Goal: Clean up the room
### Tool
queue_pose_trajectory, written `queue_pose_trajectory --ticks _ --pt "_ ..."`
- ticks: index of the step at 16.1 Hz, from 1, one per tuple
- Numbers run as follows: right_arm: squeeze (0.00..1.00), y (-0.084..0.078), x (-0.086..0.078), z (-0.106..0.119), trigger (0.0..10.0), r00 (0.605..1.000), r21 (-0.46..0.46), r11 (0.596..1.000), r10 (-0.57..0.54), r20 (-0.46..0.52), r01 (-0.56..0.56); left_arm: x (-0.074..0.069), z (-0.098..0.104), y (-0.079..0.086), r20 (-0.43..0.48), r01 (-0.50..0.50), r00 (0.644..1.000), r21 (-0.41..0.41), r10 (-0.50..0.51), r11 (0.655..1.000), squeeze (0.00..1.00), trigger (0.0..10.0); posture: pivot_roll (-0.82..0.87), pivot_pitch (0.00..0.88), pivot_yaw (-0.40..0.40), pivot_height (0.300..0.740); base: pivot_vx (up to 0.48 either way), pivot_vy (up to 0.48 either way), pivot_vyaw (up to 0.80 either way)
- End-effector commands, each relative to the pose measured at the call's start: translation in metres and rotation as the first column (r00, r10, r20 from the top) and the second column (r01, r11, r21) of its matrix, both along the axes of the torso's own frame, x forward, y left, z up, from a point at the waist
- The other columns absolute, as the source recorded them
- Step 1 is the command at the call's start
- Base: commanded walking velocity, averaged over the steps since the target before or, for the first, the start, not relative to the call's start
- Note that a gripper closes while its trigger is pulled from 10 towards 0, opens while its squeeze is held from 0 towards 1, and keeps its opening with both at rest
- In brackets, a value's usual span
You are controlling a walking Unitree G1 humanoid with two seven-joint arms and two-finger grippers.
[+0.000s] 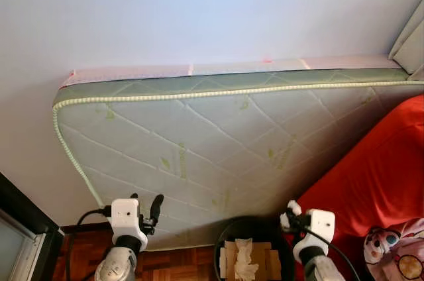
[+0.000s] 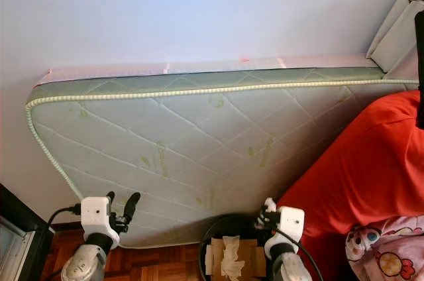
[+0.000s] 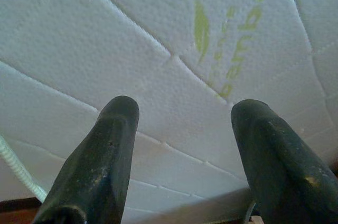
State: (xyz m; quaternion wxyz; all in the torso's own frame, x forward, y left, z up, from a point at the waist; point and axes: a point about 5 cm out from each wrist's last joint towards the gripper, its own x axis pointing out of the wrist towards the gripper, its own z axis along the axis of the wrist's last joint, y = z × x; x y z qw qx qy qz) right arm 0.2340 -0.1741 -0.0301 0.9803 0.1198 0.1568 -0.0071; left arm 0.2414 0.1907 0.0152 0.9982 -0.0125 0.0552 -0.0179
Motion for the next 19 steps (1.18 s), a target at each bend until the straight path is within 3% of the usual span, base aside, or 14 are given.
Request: queue_pose_trajectory --ticks 1,3,9,19 --pt "0.0 0.002 0.006 0.005 10.0 1.0 -0.02 1.0 -0.001 0.02 0.002 0.003 0.005 -0.002 0.001 0.032 0.999 0.037 -0.032 0.999 0.0 10.0 0.07 0.0 -0.06 0.734 0.0 0.0 0.0" --pt "0.0 0.013 0.017 0.014 10.0 0.999 -0.031 0.999 0.015 0.043 -0.014 0.008 0.008 -0.001 0.006 0.021 1.0 0.033 -0.021 0.999 0.0 10.0 0.08 0.0 -0.067 0.714 0.0 0.0 0.0" --pt "0.0 0.026 0.021 0.029 10.0 0.994 -0.033 0.999 0.028 0.109 -0.025 0.013 0.014 -0.002 0.015 0.012 1.0 0.029 -0.013 0.999 0.0 10.0 0.08 0.0 -0.082 0.699 0.0 0.0 0.0" --pt "0.0 0.029 0.018 0.03 10.0 0.997 -0.049 0.998 0.033 0.067 -0.029 0.009 0.013 -0.004 0.005 -0.008 1.0 0.014 0.008 1.0 0.0 10.0 0.08 0.016 -0.093 0.674 0.0 0.0 0.0"
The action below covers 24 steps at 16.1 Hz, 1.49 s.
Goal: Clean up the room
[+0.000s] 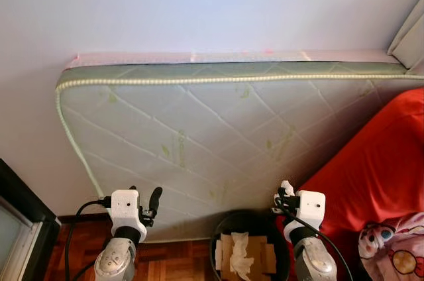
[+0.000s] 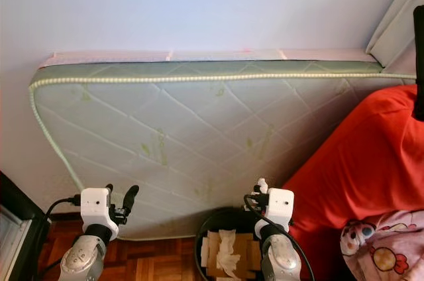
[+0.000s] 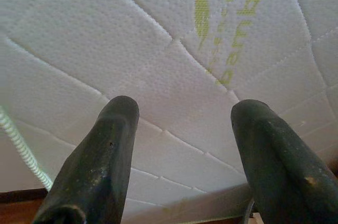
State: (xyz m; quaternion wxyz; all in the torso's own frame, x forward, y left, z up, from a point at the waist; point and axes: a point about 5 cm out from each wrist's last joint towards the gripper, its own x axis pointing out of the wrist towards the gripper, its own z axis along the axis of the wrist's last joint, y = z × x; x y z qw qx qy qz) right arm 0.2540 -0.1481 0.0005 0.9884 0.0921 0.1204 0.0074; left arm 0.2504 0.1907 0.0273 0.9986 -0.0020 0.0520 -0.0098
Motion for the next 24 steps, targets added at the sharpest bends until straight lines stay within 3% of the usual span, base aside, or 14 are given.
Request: queue_pose_trajectory --ticks 1,7,10,24 --pt "0.0 0.003 -0.002 -0.001 10.0 1.0 0.003 1.0 0.003 -0.012 -0.003 0.0 0.001 -0.004 -0.001 0.005 1.0 -0.01 -0.005 1.0 0.0 10.0 0.08 0.016 -0.096 0.674 0.0 0.0 0.0" --pt "0.0 0.0 -0.004 -0.01 10.0 0.996 -0.031 0.999 0.008 -0.086 -0.01 -0.001 0.0 -0.006 -0.006 0.001 1.0 -0.016 -0.001 1.0 0.0 10.0 0.08 0.004 -0.097 0.669 0.0 0.0 0.0" --pt "0.0 0.0 -0.003 -0.009 10.0 0.998 -0.014 1.0 0.011 -0.06 -0.012 0.0 0.001 -0.007 -0.002 0.004 1.0 -0.015 -0.004 1.0 0.0 10.0 0.09 0.0 -0.096 0.659 0.0 0.0 0.0" --pt "0.0 -0.008 -0.003 -0.024 10.0 0.987 -0.049 0.999 0.009 -0.162 -0.017 0.0 0.002 -0.007 -0.003 -0.008 1.0 -0.017 0.008 1.0 0.0 10.0 0.08 0.022 -0.102 0.659 0.0 0.0 0.0"
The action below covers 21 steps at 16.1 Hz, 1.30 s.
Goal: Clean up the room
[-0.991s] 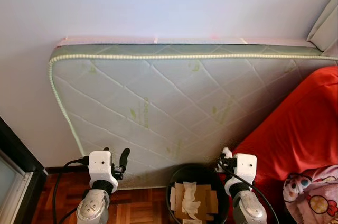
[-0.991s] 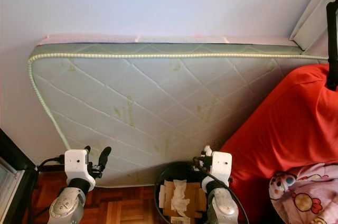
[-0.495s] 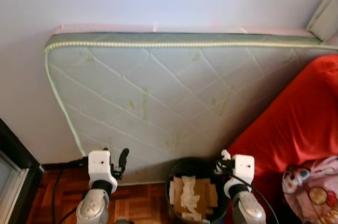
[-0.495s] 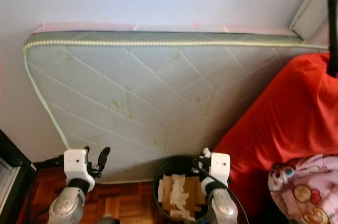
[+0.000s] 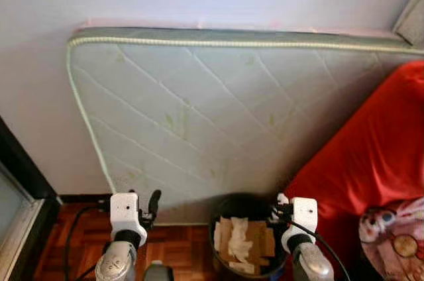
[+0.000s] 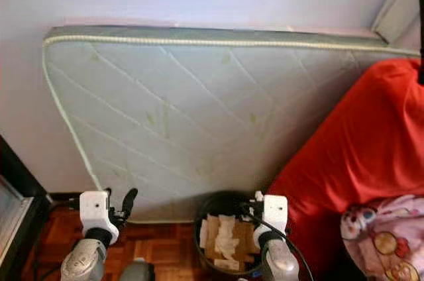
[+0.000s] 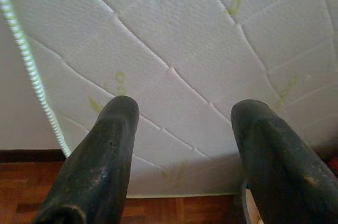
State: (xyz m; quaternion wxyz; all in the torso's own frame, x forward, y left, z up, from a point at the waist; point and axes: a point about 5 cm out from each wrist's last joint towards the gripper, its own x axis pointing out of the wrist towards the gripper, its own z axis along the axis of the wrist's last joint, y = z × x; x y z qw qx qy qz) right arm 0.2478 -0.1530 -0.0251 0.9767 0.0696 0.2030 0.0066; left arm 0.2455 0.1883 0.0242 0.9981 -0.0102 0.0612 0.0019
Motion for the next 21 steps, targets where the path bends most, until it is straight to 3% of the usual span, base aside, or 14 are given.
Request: queue_pose_trajectory --ticks 1,6,10,12,16,21 --pt "0.0 -0.002 0.006 0.001 10.0 1.0 -0.001 1.0 -0.003 -0.013 0.003 0.005 0.006 -0.006 0.017 0.02 1.0 -0.005 -0.02 1.0 0.0 10.0 0.08 0.028 -0.1 0.659 0.0 0.0 0.0" --pt "0.0 -0.002 0.025 0.003 10.0 0.991 0.068 0.995 -0.067 -0.119 0.076 0.02 0.026 -0.012 0.078 0.05 0.996 -0.004 -0.05 0.999 0.0 10.0 0.11 0.083 -0.106 0.659 0.0 0.0 0.0" --pt "0.0 0.001 0.034 0.007 10.0 0.987 0.021 0.999 -0.029 -0.155 0.033 0.02 0.042 -0.015 0.128 0.042 0.991 -0.009 -0.041 0.999 0.0 10.0 0.15 0.151 -0.123 0.659 0.0 0.0 0.0" --pt "0.0 -0.001 0.042 0.012 10.0 0.986 0.003 1.0 -0.025 -0.163 0.026 0.013 0.054 -0.019 0.158 0.045 0.987 -0.011 -0.042 0.999 0.0 10.0 0.17 0.232 -0.136 0.659 0.0 0.0 0.0" --pt "0.0 -0.003 0.053 0.022 10.0 0.989 -0.007 1.0 0.004 -0.149 -0.005 -0.001 0.069 -0.023 0.171 0.048 0.984 -0.015 -0.045 0.999 0.0 10.0 0.2 0.31 -0.153 0.659 0.0 0.0 0.0" --pt "0.0 0.011 0.061 0.03 10.0 0.99 -0.005 0.998 0.063 -0.126 -0.064 -0.013 0.073 -0.025 0.153 0.027 0.988 -0.031 -0.022 0.999 0.0 10.0 0.21 0.361 -0.158 0.655 0.0 0.0 0.0"
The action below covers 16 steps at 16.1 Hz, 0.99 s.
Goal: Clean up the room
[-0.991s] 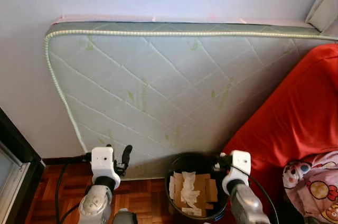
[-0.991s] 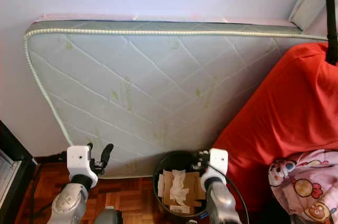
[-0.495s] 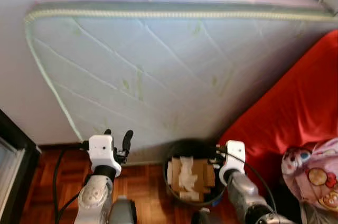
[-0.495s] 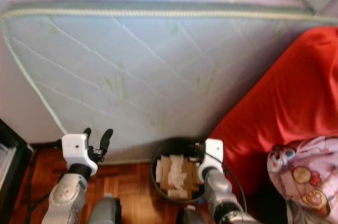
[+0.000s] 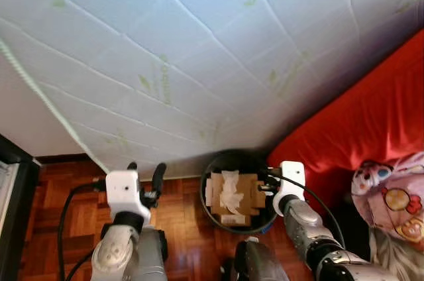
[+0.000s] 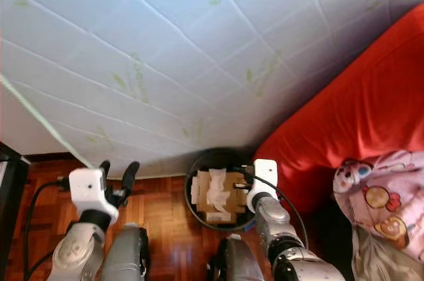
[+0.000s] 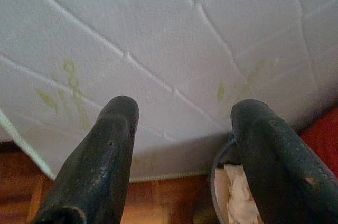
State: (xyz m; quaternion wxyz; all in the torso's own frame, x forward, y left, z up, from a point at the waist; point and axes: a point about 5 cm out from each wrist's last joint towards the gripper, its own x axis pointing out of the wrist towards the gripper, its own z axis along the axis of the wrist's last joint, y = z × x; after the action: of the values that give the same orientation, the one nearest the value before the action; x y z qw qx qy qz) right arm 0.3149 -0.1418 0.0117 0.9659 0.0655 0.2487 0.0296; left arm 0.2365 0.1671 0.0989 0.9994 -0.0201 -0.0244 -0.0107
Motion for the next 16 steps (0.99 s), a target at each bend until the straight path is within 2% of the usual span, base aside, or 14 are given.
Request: queue_pose_trajectory --ticks 1,3,5,9,11,16 --pt "0.0 0.002 -0.007 -0.008 10.0 0.999 -0.01 1.0 0.021 -0.035 -0.021 -0.007 -0.001 -0.004 -0.026 0.001 1.0 -0.012 -0.002 1.0 0.0 10.0 0.21 0.37 -0.156 0.646 0.0 0.0 0.0" --pt "0.0 0.003 -0.008 -0.009 10.0 0.999 -0.012 0.999 0.03 -0.036 -0.03 -0.011 -0.002 -0.004 -0.039 -0.001 0.999 -0.015 0.0 1.0 0.0 10.0 0.21 0.375 -0.156 0.626 0.0 0.0 0.0" --pt "0.0 0.005 -0.009 -0.01 10.0 0.999 -0.012 0.999 0.038 -0.037 -0.039 -0.017 -0.002 -0.006 -0.06 0.0 0.998 -0.016 -0.001 1.0 0.0 10.0 0.21 0.389 -0.154 0.626 0.0 0.0 0.0" --pt "0.0 0.017 -0.006 -0.007 10.0 0.996 0.003 0.997 0.08 -0.039 -0.08 -0.021 0.001 -0.007 -0.068 0.004 0.998 -0.011 -0.005 1.0 0.0 10.0 0.22 0.403 -0.15 0.626 0.0 0.0 0.0" --pt "0.0 0.02 -0.004 -0.005 10.0 0.995 -0.011 0.996 0.088 -0.044 -0.089 -0.022 0.005 -0.007 -0.066 0.007 0.998 -0.006 -0.007 1.0 0.0 10.0 0.24 0.414 -0.15 0.626 0.0 0.0 0.0" --pt "0.01 0.031 0.01 0.012 10.0 0.996 0.023 0.995 0.093 0.009 -0.093 -0.03 0.012 -0.006 -0.069 0.003 0.998 0.003 -0.003 1.0 0.0 10.0 0.26 0.461 -0.146 0.626 0.0 0.0 0.0"
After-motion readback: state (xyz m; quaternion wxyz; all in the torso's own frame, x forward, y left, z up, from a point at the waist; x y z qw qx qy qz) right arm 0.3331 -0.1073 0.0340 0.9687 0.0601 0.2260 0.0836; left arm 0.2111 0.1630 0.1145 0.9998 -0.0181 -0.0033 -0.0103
